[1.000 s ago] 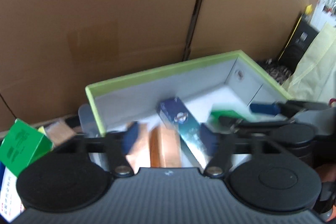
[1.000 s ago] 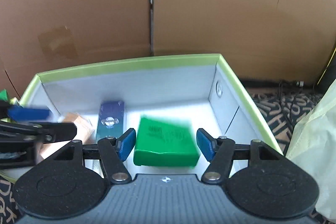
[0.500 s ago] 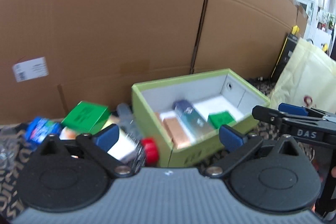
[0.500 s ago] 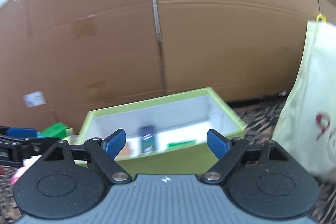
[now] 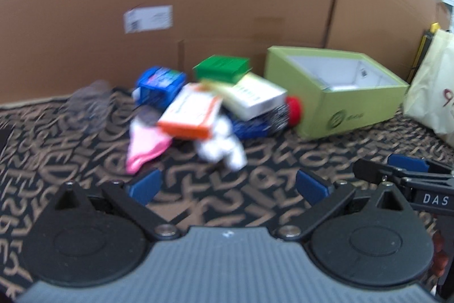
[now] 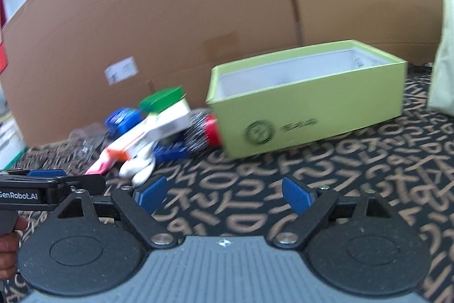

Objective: Organize objects
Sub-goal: 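Return both grippers to the pile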

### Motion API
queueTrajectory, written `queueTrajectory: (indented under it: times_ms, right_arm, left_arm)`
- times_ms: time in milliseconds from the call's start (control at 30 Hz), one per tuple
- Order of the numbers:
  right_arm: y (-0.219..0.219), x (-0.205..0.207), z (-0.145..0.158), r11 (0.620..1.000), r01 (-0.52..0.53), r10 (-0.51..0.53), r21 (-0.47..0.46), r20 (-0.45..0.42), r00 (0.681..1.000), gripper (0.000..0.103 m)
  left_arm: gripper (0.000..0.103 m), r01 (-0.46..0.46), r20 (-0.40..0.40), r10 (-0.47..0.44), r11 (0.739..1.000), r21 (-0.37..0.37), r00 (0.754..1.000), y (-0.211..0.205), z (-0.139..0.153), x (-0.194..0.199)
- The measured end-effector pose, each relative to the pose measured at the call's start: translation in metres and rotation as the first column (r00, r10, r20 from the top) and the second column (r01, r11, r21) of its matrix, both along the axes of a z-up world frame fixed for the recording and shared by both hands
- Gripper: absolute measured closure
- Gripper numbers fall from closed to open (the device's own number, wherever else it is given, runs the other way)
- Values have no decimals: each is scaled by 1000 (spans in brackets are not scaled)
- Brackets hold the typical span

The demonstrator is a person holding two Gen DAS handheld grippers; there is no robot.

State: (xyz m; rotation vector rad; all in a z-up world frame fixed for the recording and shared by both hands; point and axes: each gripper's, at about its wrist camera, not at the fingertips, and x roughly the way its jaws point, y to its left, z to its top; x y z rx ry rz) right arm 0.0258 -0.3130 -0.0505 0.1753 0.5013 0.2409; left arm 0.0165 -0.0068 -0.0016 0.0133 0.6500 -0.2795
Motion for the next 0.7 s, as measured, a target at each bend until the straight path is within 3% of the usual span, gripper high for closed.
queueTrajectory:
  times_ms: [133,333,467,700]
  right_arm:
    - [38,3,-7,997,-71,70,-39,-24,997,12]
    - [94,19,0,990,-122,121,-68,-20,992,12]
    - [128,40,7,989,-118,118,-83,-8,993,12]
    - [183,84,2,985,-82,77,-153,-35,996,12]
  left_arm:
    - [0,-69,-35,69,998,13,997,30,-12,1]
    - [0,-189,-49,187,982,-30,981,74,-11,15]
    - [0,-268,-31,267,962,-43,963,104,-6,31]
    - [0,-333,-45,330,936,-114,943,147,3,63]
